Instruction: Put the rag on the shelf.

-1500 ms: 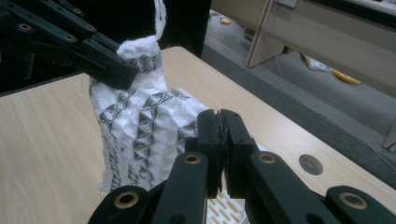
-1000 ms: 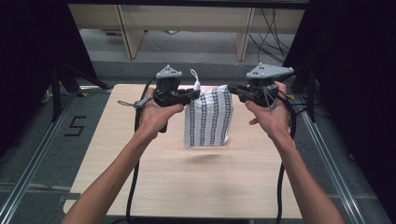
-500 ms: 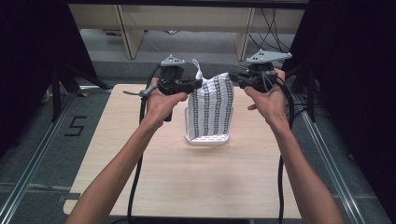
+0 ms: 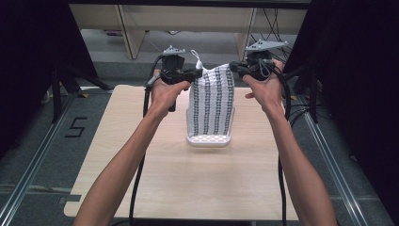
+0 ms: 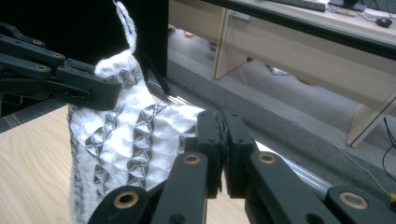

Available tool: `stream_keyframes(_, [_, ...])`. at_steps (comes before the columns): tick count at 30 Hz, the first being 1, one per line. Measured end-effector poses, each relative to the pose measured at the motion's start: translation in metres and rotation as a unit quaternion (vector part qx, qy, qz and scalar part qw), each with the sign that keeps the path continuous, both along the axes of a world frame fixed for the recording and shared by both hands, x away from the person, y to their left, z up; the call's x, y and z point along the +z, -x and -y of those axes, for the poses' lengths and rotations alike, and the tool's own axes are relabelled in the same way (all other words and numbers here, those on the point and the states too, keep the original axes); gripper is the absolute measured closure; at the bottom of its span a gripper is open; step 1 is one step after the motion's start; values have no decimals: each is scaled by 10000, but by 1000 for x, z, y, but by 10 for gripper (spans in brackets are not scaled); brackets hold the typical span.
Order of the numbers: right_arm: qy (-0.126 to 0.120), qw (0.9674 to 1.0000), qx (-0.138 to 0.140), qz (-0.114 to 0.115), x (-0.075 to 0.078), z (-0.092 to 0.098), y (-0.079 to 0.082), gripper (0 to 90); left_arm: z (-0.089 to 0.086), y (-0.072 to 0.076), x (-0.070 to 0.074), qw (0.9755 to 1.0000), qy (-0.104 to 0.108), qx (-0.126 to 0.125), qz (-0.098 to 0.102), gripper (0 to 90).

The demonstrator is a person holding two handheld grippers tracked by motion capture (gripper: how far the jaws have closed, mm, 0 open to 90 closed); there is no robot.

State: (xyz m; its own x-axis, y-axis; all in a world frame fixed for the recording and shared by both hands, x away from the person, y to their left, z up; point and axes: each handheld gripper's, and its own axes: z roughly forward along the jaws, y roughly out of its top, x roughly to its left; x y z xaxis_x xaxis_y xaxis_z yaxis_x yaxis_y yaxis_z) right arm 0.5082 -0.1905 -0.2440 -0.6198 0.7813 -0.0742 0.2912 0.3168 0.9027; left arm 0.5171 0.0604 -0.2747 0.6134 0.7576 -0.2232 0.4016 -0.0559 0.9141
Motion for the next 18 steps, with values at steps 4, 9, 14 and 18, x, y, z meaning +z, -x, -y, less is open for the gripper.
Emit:
stream_keyframes(4, [17, 9999, -100, -79, -6, 0, -11, 882, 2, -10, -7, 10000, -9, 15, -63, 816])
stream_keyframes(9, [-2, 9997, -165, -181, -16, -3, -25, 881, 0, -23, -15, 9998, 35, 116, -165, 813])
stream_keyframes(14, [34, 9992, -267, -284, -26, -6, -38, 880, 1, -33, -25, 9995, 20, 174, -269, 803])
stream_keyframes(18, [53, 9985, -348, -425, -36, -7, -49, 879, 3, -38, -31, 9993, -27, 173, -334, 800])
